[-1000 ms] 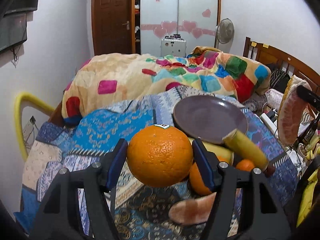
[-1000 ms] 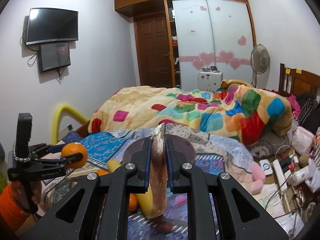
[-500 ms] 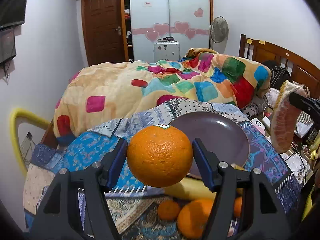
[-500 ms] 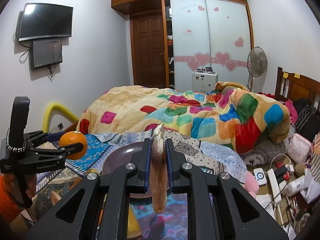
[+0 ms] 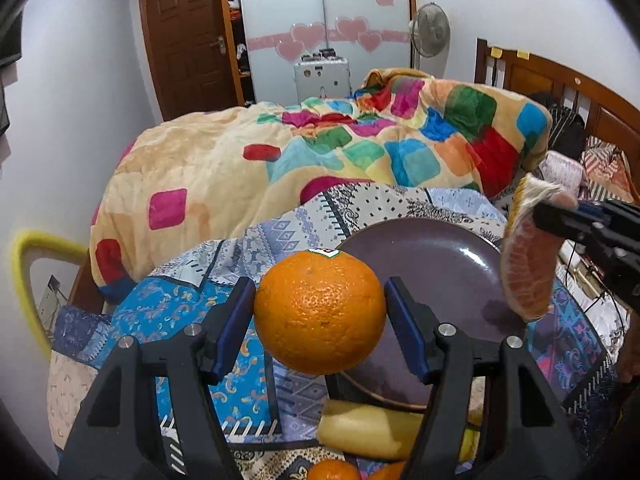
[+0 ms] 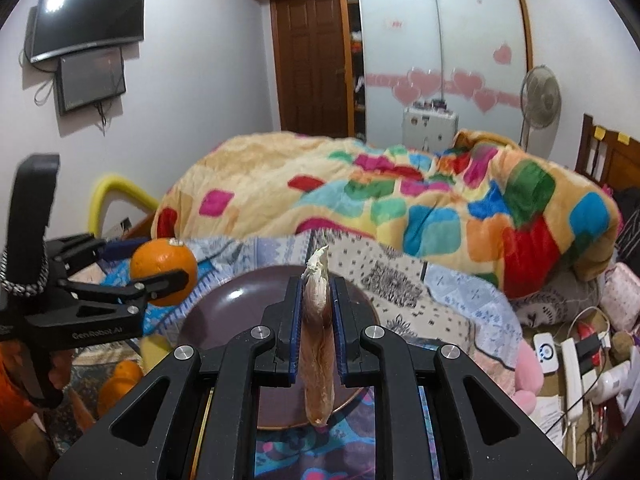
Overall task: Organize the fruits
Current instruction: 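Carry the pomelo segment onto the purple plate with the right gripper while the left gripper carries the orange there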
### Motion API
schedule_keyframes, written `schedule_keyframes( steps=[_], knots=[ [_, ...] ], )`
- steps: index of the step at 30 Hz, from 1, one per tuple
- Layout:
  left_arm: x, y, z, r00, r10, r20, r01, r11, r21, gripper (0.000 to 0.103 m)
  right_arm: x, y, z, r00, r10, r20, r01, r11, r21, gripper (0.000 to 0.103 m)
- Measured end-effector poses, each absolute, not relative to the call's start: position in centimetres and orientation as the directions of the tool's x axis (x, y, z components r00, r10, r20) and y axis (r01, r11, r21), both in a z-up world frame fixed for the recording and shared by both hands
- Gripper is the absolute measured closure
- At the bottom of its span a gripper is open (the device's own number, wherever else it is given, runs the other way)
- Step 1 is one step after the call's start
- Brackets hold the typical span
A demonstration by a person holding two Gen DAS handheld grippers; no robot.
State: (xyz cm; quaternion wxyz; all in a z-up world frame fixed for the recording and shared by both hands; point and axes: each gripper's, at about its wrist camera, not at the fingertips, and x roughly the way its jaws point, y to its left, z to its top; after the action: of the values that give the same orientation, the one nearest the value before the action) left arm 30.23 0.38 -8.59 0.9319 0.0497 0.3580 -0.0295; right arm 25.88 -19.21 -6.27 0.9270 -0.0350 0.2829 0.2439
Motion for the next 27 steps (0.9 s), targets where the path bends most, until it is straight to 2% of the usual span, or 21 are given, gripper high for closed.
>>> schedule_keyframes(
  steps=[7, 15, 25, 27],
  knots=[
    [32.2, -0.2, -9.9, 0.674, -0.068, -0.736, 0.145, 0.989, 0.041, 0.037, 28.7, -18.9, -7.2, 0.678, 0.432, -0.596, -0.473, 0.876, 0.097, 0.09],
    [33.8, -1.0, -11.3, 0.626, -0.073, -0.777, 0.177, 0.983, 0.051, 0.037, 30.3, -17.2, -8.3, 0.657, 0.394, -0.643, -0.483, 0.874, 0.043, 0.089],
    [34.2, -1.7, -11.6, 0.623, -0.052, -0.78, 0.191, 0.978, 0.088, 0.036, 31.8, -16.6, -9.7, 0.611, 0.383, -0.693, -0.486, 0.872, 0.054, 0.087],
    [34.2, -1.5, -11.7, 0.621, -0.059, -0.782, 0.19, 0.979, 0.077, 0.036, 31.6, -16.6, -9.7, 0.612, 0.383, -0.692, -0.488, 0.872, 0.051, 0.078]
  ],
)
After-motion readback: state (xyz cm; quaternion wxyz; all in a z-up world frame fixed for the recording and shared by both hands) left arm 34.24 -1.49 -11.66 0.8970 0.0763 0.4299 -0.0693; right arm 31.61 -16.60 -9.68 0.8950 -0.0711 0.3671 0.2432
